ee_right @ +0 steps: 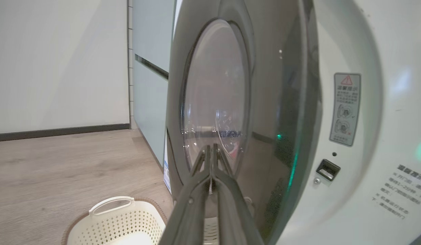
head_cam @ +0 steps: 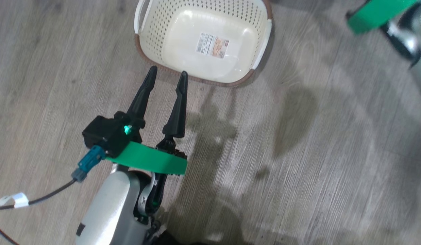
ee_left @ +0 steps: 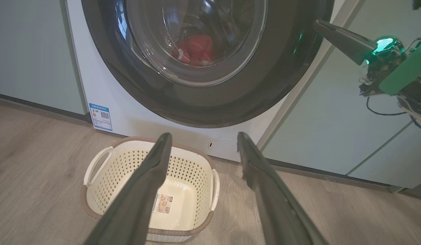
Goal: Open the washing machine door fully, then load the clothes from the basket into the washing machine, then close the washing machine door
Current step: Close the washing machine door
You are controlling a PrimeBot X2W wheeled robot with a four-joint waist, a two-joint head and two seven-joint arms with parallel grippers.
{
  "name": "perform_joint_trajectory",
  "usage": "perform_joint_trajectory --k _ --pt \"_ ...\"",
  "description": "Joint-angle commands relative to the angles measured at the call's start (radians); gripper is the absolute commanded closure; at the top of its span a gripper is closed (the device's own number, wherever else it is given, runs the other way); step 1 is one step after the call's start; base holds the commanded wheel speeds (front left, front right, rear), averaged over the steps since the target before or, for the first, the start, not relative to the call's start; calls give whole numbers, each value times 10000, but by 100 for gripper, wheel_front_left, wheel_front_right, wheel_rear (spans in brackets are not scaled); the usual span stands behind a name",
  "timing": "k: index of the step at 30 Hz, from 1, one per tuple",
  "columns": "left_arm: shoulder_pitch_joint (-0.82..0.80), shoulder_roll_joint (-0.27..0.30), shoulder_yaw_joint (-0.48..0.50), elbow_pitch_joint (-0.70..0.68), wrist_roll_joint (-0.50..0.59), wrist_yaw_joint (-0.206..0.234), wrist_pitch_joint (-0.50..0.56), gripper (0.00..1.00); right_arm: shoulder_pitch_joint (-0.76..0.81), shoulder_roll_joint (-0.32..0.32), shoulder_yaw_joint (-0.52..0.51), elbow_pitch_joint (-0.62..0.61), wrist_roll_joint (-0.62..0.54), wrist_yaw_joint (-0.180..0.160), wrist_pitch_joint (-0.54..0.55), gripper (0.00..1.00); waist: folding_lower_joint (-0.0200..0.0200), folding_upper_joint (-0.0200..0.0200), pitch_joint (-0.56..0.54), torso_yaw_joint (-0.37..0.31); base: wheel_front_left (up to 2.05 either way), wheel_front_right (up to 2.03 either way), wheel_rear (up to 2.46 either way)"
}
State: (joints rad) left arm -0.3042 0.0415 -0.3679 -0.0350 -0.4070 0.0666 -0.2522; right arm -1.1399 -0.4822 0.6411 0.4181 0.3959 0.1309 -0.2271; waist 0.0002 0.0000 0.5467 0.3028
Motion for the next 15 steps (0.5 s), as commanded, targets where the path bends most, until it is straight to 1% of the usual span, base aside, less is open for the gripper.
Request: perform_joint_trajectory --k 1,8,11,15 --pt "-165 87 212 -344 -116 113 -95 0 -189 -2 48 -33 57 -2 59 100 -2 0 169 68 0 0 0" --pt "-400 87 34 -337 -263 209 -95 0 -1327 376 -128 1574 -2 -2 21 100 -2 0 441 38 0 0 0" --pt "-471 87 6 -342 -286 214 -95 0 -1852 534 102 2164 -112 -2 77 100 -2 0 580 7 0 0 0" --pt "-535 87 24 -281 -335 202 -95 0 -2630 774 190 3075 49 -2 119 100 -2 0 712 50 0 0 0"
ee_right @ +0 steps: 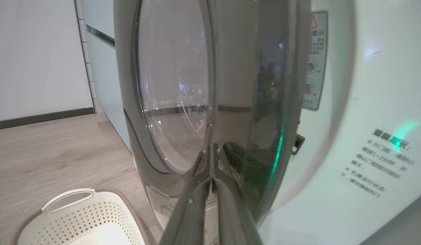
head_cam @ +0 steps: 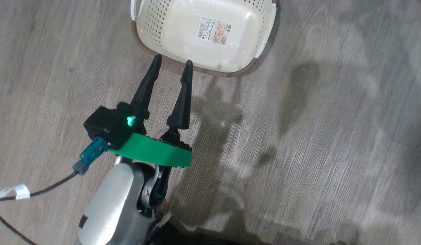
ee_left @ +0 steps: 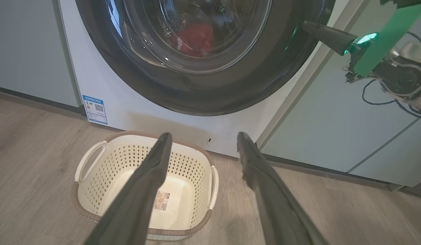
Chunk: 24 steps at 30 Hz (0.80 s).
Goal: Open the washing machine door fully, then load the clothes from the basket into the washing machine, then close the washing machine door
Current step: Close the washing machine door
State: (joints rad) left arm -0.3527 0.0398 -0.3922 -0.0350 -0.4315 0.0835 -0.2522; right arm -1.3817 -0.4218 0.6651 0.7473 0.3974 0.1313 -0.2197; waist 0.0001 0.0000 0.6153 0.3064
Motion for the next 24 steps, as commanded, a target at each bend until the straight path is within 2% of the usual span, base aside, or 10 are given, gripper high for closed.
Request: perform_joint_trajectory --k 1,7,16,24 --pt "-59 104 275 -283 -107 35 -95 0 -397 220 -8 6 23 -6 43 100 -1 0 54 27 0 0 0" --pt "-124 104 229 -236 -165 34 -95 0 -1262 309 57 1230 50 -6 128 100 -1 0 178 209 0 0 0" --pt "-124 104 439 -237 -230 81 -95 0 -2451 517 -586 3462 -45 -6 74 100 -1 0 250 469 0 0 0" --pt "-95 104 488 -174 -238 132 -95 0 -2706 876 -847 4436 -355 -6 -276 100 -1 0 129 426 0 0 0"
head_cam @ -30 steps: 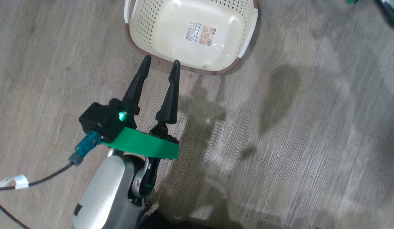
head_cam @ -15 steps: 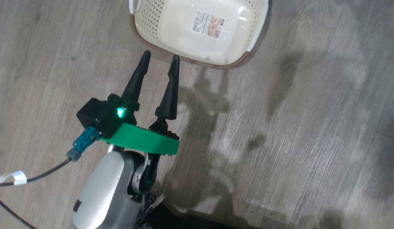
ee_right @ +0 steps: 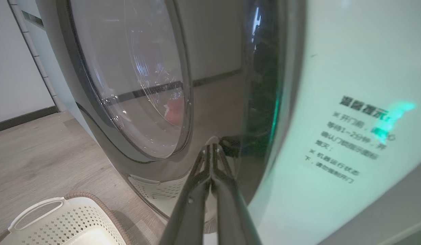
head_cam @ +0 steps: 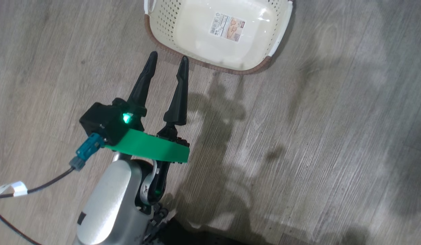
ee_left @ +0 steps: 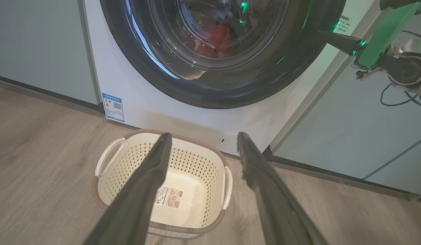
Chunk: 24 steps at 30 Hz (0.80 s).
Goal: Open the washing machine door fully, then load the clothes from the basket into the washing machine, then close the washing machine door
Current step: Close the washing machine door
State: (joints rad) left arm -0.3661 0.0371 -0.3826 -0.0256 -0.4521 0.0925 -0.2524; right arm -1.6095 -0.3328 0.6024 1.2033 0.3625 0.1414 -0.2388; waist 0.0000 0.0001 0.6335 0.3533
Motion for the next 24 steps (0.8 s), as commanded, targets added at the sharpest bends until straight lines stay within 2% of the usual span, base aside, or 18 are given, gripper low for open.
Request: perform_joint_trajectory --k 1,7,9,18,24 --pt "41 131 404 -257 -13 33 -93 0 -367 34 -234 -80 -14 -107 -116 100 0 -1 -106 -83 0 0 0" --pt "73 131 553 -115 171 -59 -93 0 267 252 -271 -175 117 -107 -214 100 0 -1 -683 -465 0 0 0" --pt "134 131 637 -12 258 -112 -93 0 744 382 -550 -474 488 -107 -222 100 0 -1 -1025 -652 0 0 0" --pt "782 131 1213 704 884 -606 -93 0 3736 442 -1151 -2469 1362 -107 -227 100 0 -1 -2974 -1734 0 0 0" --pt "1452 131 1844 976 1209 -865 -93 0 5952 553 -1910 -4010 1891 -107 -228 100 0 -1 -4184 -2482 0 0 0"
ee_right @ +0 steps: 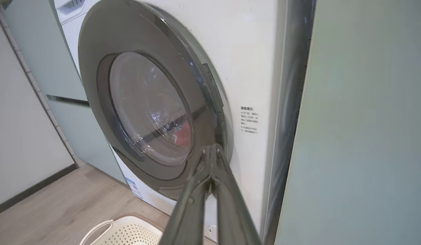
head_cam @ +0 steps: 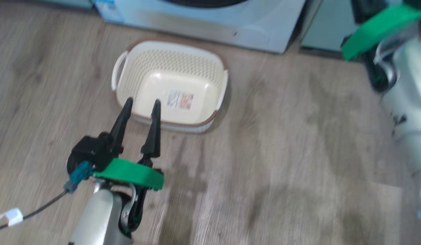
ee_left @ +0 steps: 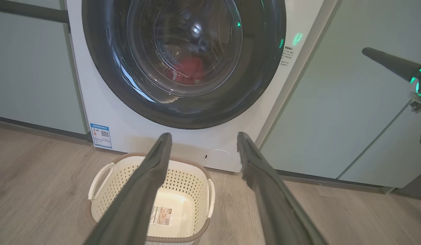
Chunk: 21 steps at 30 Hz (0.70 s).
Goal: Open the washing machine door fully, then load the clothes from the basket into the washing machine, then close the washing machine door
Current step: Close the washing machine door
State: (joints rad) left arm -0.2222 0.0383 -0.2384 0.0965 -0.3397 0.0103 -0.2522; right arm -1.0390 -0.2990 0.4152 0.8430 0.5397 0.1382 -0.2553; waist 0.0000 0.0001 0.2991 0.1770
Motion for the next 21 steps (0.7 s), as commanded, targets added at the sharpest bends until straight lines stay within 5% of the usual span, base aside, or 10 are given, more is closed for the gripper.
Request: perform_joint_trajectory --k 1,7,21 --pt "133 120 500 -219 116 -68 -95 0 624 261 -173 -654 211 -75 -63 100 0 -1 -1020 -840 0 0 0" --pt "642 120 930 -196 227 -148 -95 0 2471 672 -1293 -1535 814 -75 -64 100 0 -1 -1803 -1403 0 0 0" --pt "1632 120 1114 -216 95 -59 -95 0 6988 2120 -3618 -4413 -1641 -75 -64 100 0 -1 -3180 -2166 0 0 0"
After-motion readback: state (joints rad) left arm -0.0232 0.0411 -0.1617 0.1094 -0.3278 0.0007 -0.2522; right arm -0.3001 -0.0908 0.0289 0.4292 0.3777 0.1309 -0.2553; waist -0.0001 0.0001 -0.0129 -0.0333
